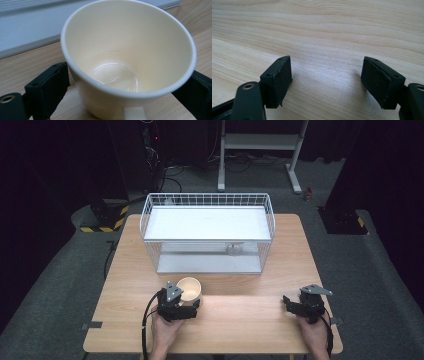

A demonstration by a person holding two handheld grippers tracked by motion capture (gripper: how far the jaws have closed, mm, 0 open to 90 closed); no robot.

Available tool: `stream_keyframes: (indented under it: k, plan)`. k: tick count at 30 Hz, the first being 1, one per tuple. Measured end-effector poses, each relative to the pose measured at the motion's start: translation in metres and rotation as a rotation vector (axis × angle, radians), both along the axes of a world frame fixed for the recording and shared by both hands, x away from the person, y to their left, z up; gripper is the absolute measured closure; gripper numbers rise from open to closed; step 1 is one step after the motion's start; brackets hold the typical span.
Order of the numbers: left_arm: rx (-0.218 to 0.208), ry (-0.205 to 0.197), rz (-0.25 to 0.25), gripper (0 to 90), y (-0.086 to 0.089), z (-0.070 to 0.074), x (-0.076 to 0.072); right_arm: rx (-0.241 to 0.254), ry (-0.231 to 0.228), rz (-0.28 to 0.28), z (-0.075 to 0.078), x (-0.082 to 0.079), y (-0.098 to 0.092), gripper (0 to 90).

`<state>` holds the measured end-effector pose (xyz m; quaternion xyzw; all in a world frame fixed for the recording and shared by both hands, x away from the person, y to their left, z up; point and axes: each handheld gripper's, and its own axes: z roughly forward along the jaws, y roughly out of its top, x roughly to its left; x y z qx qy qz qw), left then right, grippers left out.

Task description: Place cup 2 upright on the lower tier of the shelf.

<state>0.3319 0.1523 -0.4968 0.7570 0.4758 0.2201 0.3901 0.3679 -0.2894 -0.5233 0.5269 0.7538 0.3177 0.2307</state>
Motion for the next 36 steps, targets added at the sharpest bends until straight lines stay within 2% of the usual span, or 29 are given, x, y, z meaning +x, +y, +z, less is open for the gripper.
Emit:
stream_keyframes:
  k: [14, 20, 25, 31, 36]
  plan:
    - [0.037, -0.004, 0.006, 8.3, -0.0079, -0.0007, 0.0060, -0.001, -0.001, 0.000, 0.0000, 0.0000, 0.0000, 25.0]
    - [0.032, 0.004, 0.008, 8.8, -0.0074, -0.0002, 0.0063, 0.000, -0.001, 0.001, 0.0000, -0.0001, -0.0001, 25.0]
    - [0.048, 0.004, 0.027, 9.0, -0.0084, 0.0014, 0.0066, 0.000, -0.001, 0.000, 0.0000, -0.0002, -0.0001, 24.9]
    - [0.043, 0.009, 0.034, 9.1, -0.0073, 0.0026, 0.0063, -0.002, -0.001, 0.002, 0.0000, -0.0002, -0.0003, 24.9]
    - [0.052, 0.015, 0.063, 9.1, -0.0059, 0.0039, 0.0063, -0.003, -0.001, 0.004, 0.0000, -0.0002, -0.0002, 24.5]
